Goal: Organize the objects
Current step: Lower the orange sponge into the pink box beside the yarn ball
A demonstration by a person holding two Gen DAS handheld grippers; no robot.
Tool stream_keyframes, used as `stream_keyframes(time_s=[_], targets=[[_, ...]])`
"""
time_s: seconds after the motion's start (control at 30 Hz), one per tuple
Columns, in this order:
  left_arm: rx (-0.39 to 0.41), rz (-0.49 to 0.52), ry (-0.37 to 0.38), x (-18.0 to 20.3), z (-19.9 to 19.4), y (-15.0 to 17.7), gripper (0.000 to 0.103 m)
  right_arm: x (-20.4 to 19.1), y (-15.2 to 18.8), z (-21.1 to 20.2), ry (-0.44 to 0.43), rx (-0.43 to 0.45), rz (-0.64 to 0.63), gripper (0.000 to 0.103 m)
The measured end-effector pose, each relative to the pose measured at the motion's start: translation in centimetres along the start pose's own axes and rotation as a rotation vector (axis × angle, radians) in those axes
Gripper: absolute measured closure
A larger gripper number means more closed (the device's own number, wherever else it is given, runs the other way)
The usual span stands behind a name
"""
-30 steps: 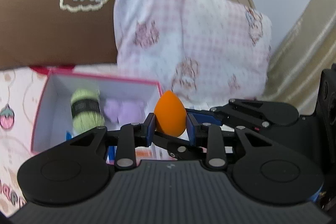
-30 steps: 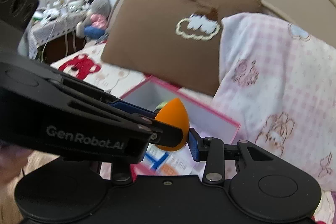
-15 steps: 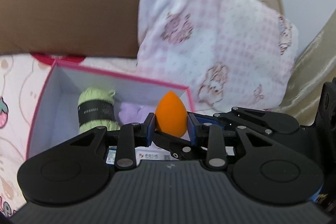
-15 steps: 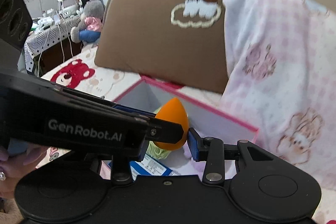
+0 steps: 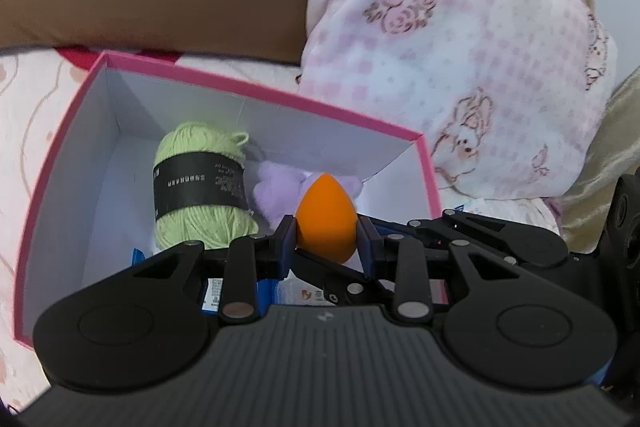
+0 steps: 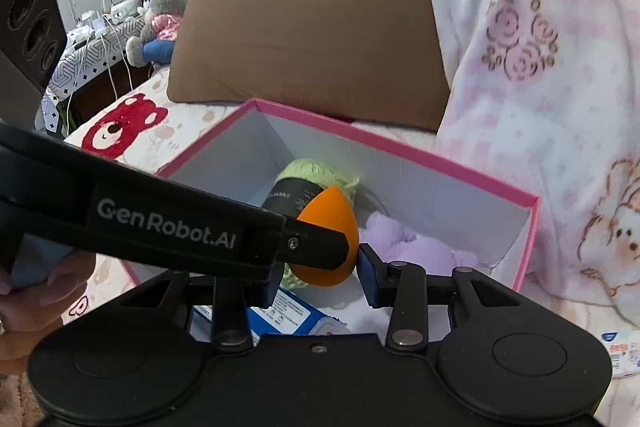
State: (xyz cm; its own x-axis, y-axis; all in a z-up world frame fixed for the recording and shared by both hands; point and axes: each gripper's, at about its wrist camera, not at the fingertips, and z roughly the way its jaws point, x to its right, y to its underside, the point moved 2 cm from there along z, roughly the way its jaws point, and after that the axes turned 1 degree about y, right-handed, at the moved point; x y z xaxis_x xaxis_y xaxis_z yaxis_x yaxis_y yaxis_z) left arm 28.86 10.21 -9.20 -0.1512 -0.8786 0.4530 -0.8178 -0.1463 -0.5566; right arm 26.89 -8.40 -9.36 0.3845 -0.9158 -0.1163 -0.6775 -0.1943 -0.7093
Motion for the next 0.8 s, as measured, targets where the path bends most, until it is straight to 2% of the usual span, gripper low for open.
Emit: stream_keyframes(time_s=[0.2, 0.4, 0.57, 0.8], targets=[[-0.031, -0.024, -0.011, -0.9, 1.8, 0.4, 0.072, 0.7, 0.3, 1.7, -0.004, -0.050, 0.010, 0.057], [-0.031, -0.069, 0.007, -2.0, 3.1, 0.5, 0.072, 1.1, 0.7, 2.6, 0.009, -0.056, 0.021, 0.056], [-0.050, -0.056, -0.071, -2.4, 4.0, 0.7, 0.072, 1.5, 1.0, 3.0, 0.002, -0.072, 0.028, 0.056], [-0.070, -0.060, -0.062, -2.9, 5.2, 1.5, 0.072, 1.1, 1.5, 3.2, 0.017, -0.049, -0.009, 0.060]])
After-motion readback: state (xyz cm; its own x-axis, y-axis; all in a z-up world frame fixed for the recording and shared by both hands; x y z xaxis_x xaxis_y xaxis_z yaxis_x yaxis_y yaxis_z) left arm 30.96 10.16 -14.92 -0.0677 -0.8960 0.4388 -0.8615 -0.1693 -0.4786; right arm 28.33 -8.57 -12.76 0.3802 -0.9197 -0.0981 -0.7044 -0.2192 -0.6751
